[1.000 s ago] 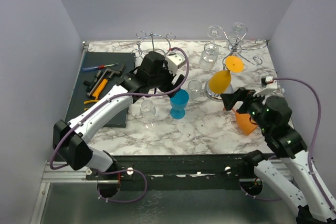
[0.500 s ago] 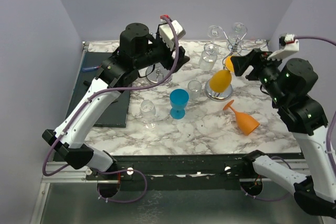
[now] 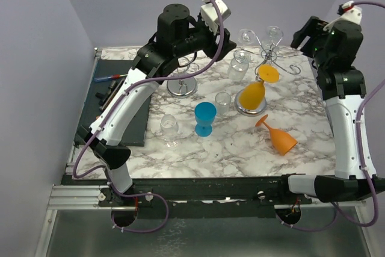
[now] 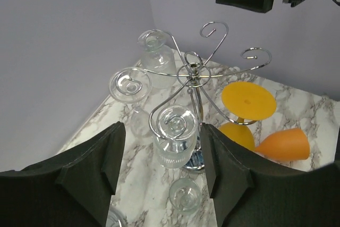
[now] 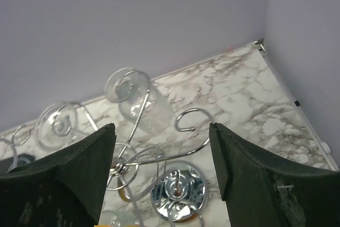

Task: Place the wine glass upside down on the wine glass rack
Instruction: Adjust the wine rack at the center of the board.

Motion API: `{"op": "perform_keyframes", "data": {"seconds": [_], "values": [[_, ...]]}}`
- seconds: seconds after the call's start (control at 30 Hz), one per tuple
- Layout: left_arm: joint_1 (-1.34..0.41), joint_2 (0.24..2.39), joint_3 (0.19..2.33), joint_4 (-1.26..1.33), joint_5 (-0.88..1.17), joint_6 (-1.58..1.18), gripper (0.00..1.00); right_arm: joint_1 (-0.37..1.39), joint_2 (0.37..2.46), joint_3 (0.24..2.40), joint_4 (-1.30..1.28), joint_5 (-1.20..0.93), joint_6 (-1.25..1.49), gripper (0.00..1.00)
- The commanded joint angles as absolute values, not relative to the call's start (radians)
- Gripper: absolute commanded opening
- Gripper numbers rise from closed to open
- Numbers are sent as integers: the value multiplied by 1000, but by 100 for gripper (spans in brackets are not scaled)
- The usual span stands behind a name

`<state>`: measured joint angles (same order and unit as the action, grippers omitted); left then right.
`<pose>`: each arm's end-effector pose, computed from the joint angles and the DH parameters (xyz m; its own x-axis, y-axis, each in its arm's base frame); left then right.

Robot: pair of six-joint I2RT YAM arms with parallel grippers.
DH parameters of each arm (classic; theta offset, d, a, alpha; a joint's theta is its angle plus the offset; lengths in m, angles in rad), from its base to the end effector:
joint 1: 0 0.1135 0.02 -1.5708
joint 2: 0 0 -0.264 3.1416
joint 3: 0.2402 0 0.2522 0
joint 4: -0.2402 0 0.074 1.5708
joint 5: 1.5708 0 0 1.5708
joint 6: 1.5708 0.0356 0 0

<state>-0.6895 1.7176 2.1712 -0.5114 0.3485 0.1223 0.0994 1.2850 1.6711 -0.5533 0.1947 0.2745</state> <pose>0.2699 -0.2383 0.5297 0.0608 0.0985 -0.9933 0.8600 0.5000 0.1022 0.2567 0.0187 0.4965 -0.1343 0.2539 -0.9579 0.1339 0.9624 0.2363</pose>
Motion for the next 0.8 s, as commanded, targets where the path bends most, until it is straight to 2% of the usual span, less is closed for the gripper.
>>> {"op": "perform_keyframes", "data": {"seconds": [0.0,0.27,0.5,0.67,0.77], "values": [[-705,1773,2253,-488,399,95,64,-34,1298,1680,-507,56,318,76],[-763,1920,2400,-479,419,89,63,-303,1338,1569,-439,-311,478,65],[-810,2000,2430,-445,368,103,67,-383,1354,1478,-328,-541,597,61],[-819,2062,2467,-403,354,84,67,-401,1370,1412,-216,-627,670,58],[-821,2087,2481,-384,360,70,67,-403,1389,1396,-175,-661,698,53]]}}
